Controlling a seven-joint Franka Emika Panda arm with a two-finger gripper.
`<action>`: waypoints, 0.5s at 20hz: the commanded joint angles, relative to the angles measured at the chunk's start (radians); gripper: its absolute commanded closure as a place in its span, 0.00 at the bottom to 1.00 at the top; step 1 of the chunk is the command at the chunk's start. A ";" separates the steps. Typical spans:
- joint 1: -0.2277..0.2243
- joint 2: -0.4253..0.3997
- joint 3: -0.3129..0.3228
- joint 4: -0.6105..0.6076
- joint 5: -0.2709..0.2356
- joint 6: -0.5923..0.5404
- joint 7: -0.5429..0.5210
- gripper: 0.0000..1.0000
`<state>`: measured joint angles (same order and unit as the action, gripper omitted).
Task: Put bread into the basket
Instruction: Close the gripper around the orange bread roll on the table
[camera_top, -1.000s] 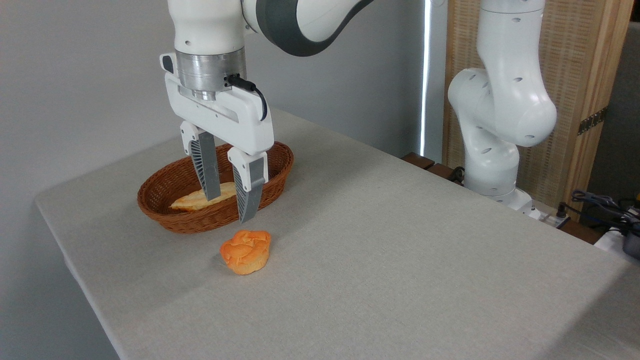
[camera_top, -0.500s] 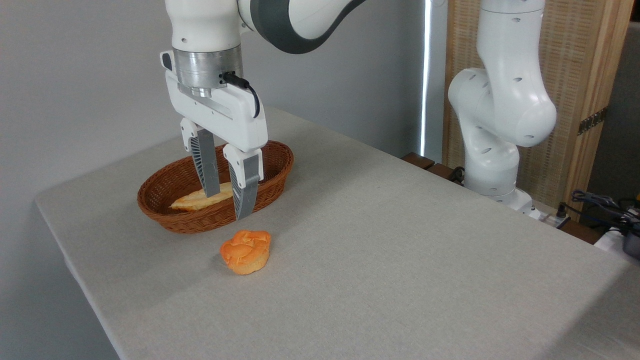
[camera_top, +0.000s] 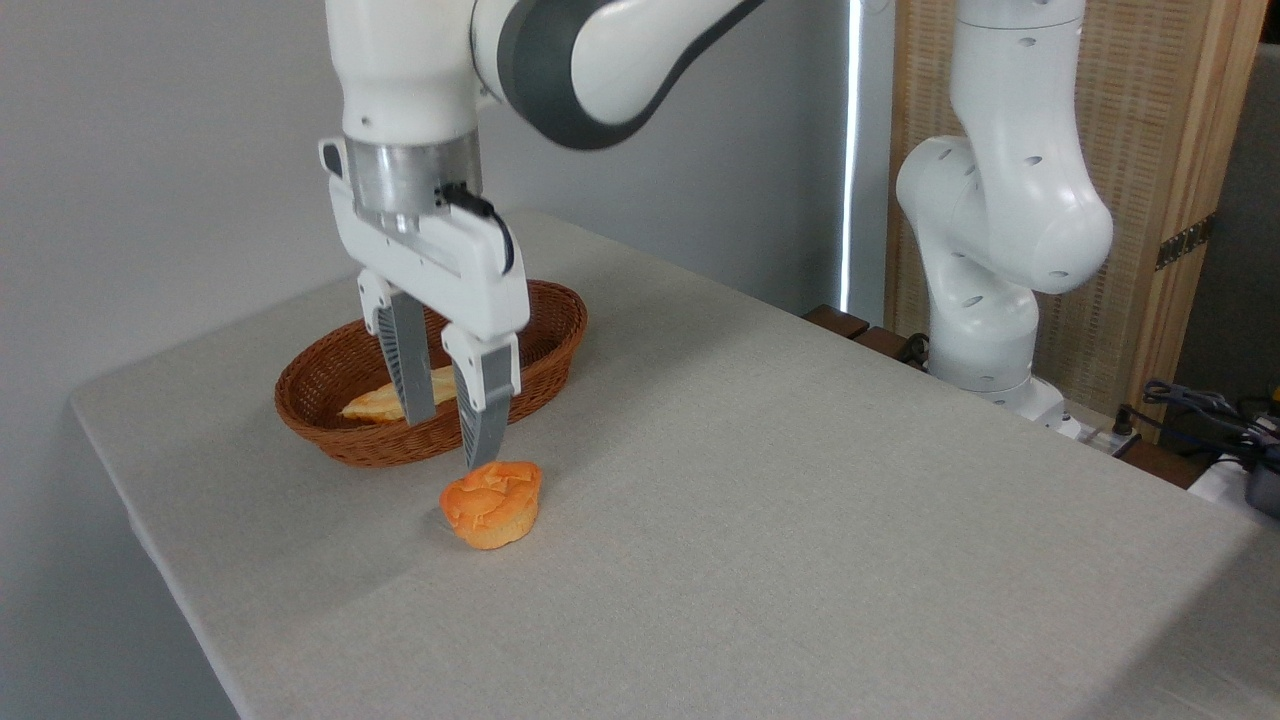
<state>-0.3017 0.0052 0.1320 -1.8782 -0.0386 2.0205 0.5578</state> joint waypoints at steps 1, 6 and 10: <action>-0.013 0.030 -0.003 -0.019 0.003 0.023 0.007 0.00; -0.014 0.093 -0.026 -0.024 0.003 0.024 0.005 0.00; -0.014 0.133 -0.042 -0.024 0.003 0.024 0.002 0.00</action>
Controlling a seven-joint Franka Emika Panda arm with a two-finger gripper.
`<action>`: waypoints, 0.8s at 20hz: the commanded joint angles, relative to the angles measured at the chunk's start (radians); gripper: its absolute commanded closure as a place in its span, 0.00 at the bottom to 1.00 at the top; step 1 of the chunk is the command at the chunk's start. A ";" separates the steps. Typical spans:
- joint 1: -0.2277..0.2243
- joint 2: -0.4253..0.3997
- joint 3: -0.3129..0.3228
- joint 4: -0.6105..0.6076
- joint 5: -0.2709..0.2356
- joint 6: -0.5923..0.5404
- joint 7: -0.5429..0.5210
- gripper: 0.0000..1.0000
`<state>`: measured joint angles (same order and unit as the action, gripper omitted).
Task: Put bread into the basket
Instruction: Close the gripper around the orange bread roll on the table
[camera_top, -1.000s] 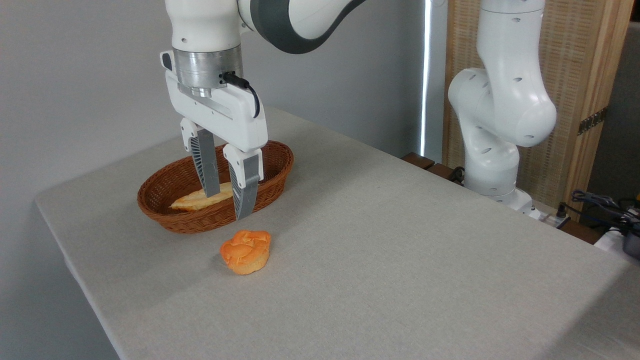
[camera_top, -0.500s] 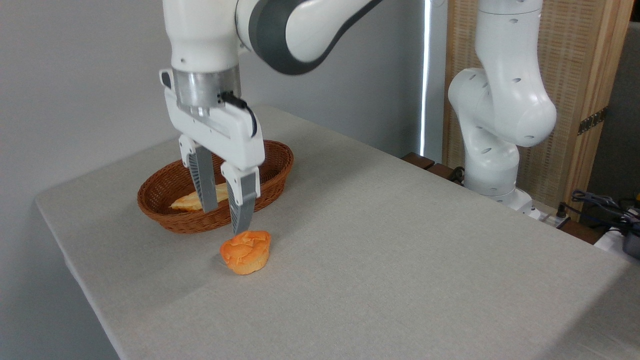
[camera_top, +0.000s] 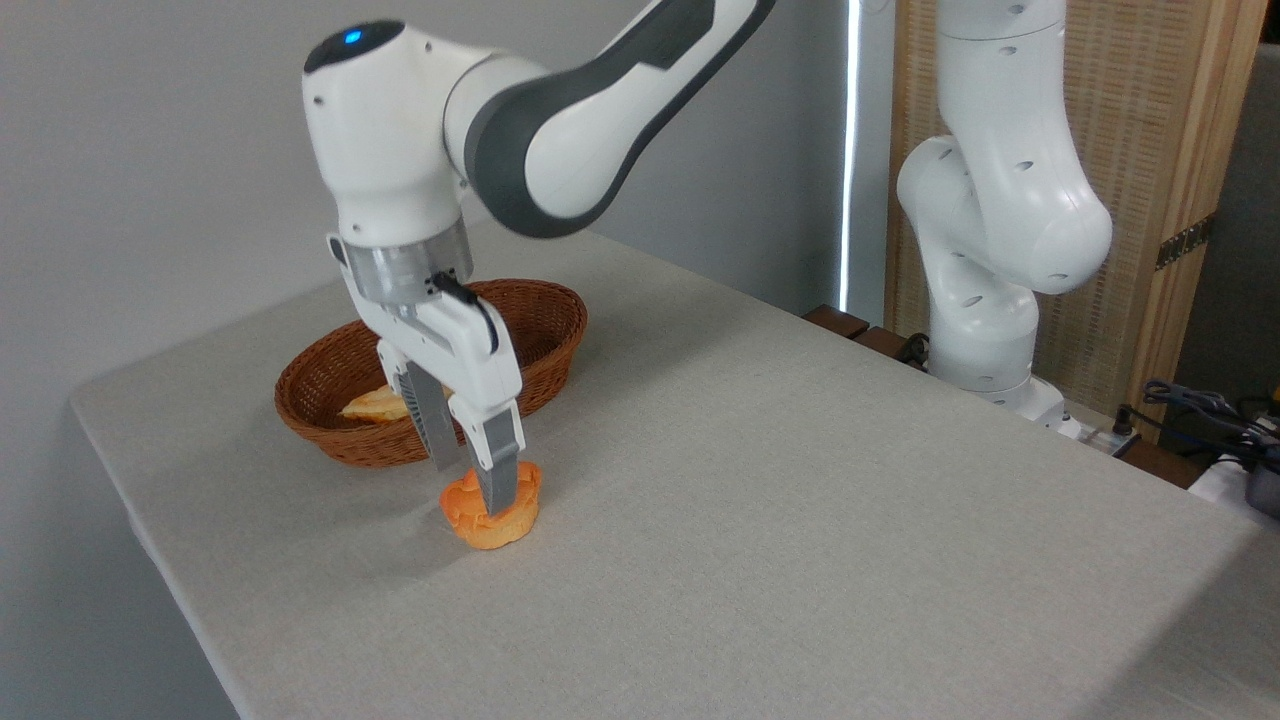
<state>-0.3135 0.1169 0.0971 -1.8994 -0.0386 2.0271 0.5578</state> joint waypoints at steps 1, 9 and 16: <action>-0.002 0.026 -0.007 -0.003 0.003 0.016 0.002 0.00; -0.002 0.044 -0.007 -0.004 0.011 0.005 0.010 0.02; 0.001 0.043 -0.007 -0.003 0.013 0.004 0.013 0.62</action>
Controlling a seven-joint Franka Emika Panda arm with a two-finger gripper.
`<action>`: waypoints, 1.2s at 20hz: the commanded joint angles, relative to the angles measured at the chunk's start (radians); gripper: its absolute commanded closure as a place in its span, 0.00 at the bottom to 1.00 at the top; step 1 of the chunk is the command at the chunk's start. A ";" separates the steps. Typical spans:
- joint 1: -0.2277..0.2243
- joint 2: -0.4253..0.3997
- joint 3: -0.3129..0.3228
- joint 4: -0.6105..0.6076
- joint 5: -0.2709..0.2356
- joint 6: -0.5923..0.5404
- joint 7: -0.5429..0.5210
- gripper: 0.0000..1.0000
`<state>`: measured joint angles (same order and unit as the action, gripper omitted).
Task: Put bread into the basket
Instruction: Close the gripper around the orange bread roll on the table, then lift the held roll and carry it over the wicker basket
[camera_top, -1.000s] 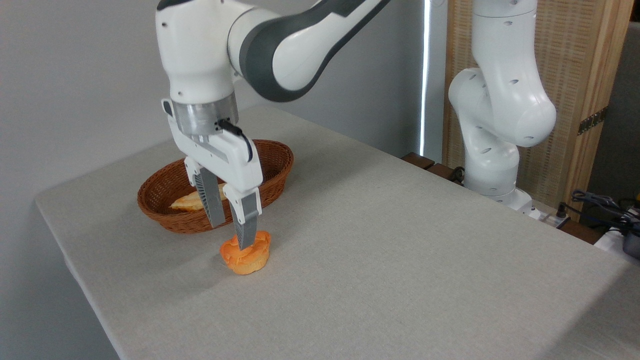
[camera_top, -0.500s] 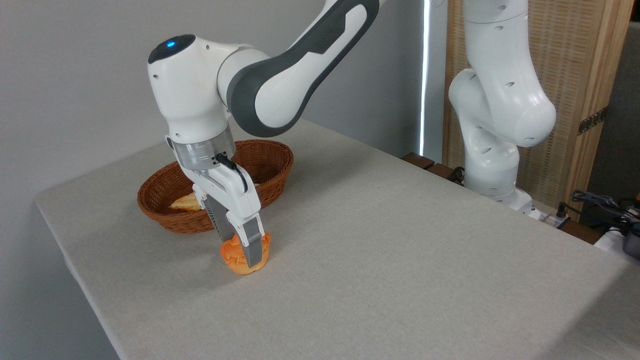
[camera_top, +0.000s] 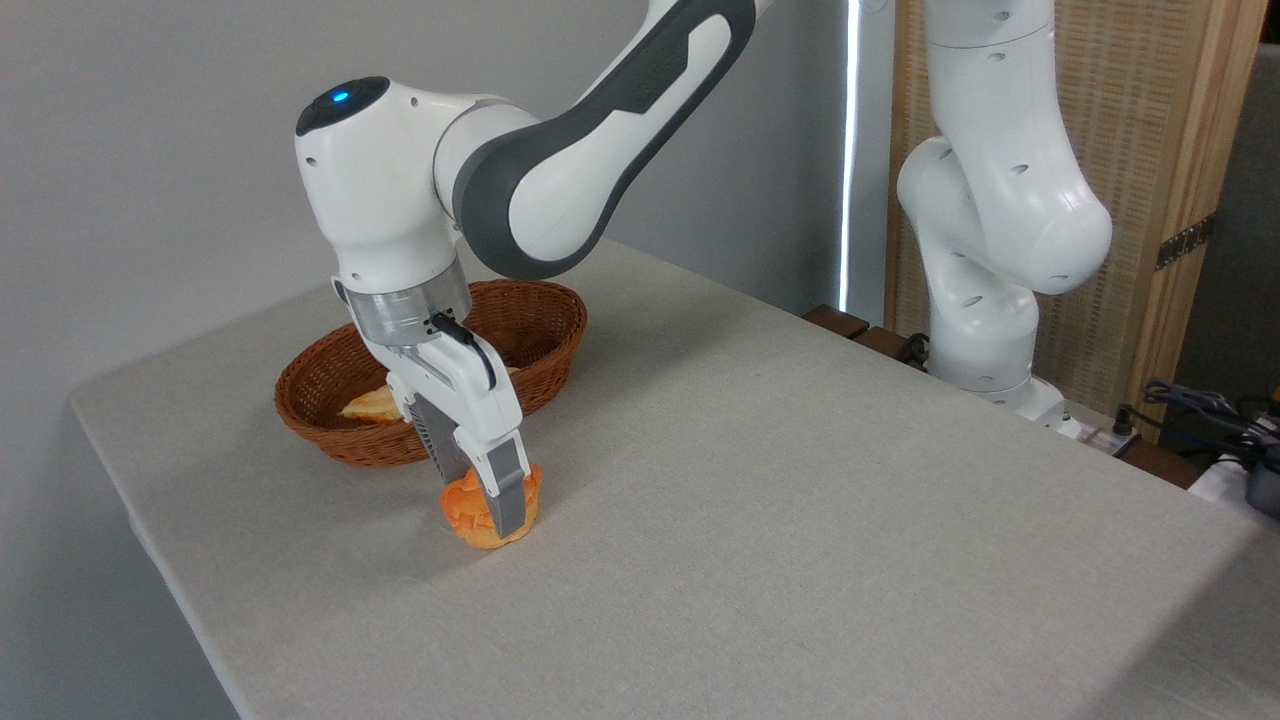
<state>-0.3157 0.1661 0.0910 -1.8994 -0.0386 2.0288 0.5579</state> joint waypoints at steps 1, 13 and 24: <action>0.003 -0.007 -0.001 -0.004 0.013 0.002 0.011 0.62; 0.004 -0.066 0.006 0.031 -0.050 0.001 0.013 0.58; 0.001 -0.111 -0.175 0.072 -0.155 0.001 -0.030 0.05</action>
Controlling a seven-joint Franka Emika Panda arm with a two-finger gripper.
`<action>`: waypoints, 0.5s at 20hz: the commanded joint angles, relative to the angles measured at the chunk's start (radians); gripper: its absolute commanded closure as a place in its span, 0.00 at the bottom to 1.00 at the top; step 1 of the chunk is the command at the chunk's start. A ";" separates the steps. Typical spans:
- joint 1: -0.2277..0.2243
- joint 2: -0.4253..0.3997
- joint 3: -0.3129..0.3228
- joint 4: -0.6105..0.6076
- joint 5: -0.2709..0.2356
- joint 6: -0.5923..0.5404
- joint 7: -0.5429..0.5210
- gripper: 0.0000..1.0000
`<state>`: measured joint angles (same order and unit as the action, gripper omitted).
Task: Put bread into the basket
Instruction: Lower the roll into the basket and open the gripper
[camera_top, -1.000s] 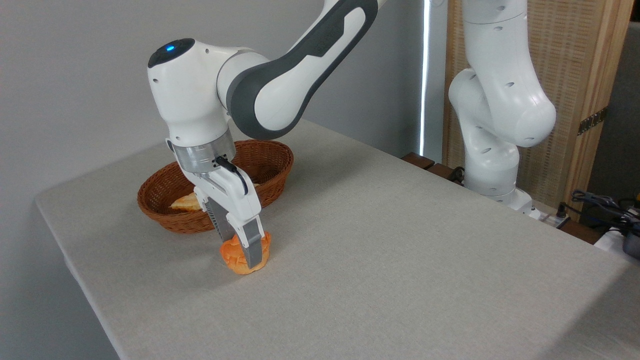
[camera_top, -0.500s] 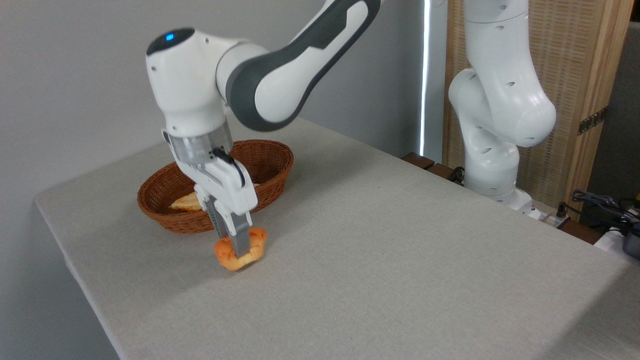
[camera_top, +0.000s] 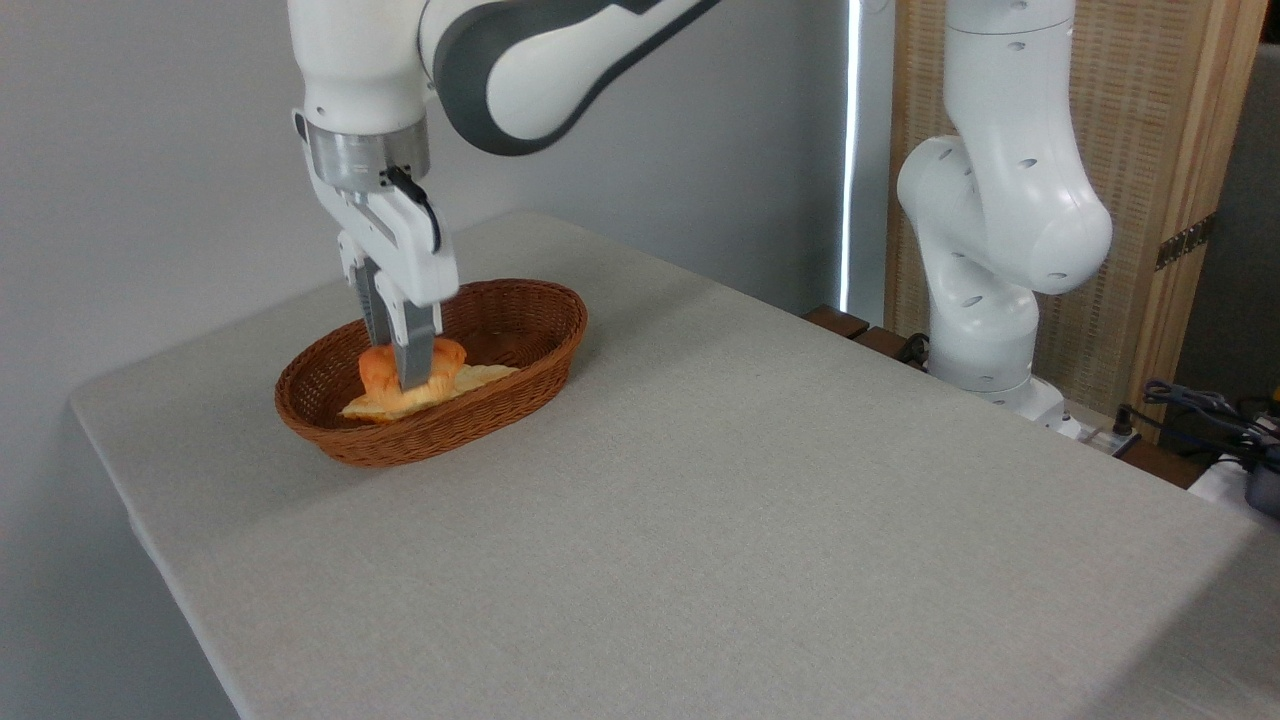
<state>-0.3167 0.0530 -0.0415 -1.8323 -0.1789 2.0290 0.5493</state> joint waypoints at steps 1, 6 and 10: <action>0.001 0.002 -0.054 0.005 -0.011 -0.001 -0.025 0.00; 0.001 0.004 -0.069 0.004 -0.007 -0.009 -0.028 0.00; 0.001 0.002 -0.070 0.004 -0.007 -0.053 -0.025 0.00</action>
<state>-0.3199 0.0580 -0.1089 -1.8332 -0.1789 2.0159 0.5274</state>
